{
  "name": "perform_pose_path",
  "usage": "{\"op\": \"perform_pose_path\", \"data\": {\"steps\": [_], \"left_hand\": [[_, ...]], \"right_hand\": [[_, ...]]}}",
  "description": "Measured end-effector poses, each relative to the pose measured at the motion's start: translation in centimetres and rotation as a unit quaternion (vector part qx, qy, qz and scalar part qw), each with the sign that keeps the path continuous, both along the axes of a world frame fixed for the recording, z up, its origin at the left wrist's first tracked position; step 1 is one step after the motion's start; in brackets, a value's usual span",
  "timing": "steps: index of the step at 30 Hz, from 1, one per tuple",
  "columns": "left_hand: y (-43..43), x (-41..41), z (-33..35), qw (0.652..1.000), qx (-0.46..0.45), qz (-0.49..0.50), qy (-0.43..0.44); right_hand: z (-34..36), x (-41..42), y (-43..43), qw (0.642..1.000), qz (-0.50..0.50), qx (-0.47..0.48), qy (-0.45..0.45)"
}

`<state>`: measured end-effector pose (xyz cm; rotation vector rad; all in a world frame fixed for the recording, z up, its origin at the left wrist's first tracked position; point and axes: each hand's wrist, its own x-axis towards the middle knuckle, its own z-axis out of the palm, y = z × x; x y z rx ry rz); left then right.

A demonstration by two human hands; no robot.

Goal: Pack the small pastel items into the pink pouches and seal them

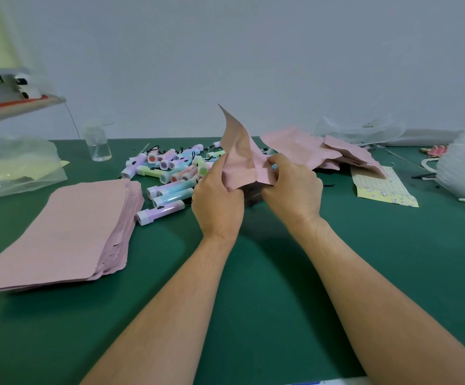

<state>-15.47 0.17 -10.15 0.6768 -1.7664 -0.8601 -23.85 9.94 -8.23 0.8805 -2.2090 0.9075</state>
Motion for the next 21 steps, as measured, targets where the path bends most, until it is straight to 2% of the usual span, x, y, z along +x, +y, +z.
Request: {"op": "perform_pose_path", "data": {"steps": [7,11,14,17,21], "left_hand": [[-0.4,0.0,-0.2,1.000,-0.015,0.011,-0.009],[-1.2,-0.1,-0.1,1.000,0.014,0.018,0.011],[-1.2,-0.2,-0.2,0.999,0.035,-0.014,0.037],[-0.8,-0.4,-0.1,0.987,0.108,-0.080,0.091],[-0.9,-0.3,0.6,0.947,0.223,-0.174,0.155]], "right_hand": [[-0.5,-0.1,-0.8,1.000,-0.001,-0.010,0.000],[-0.3,-0.8,-0.5,0.998,-0.013,-0.025,-0.055],[-0.3,-0.9,-0.1,0.997,0.004,-0.035,-0.069],[-0.3,-0.7,0.1,0.996,0.032,-0.044,-0.066],[-0.2,-0.3,-0.1,0.994,0.050,-0.044,-0.092]]}}
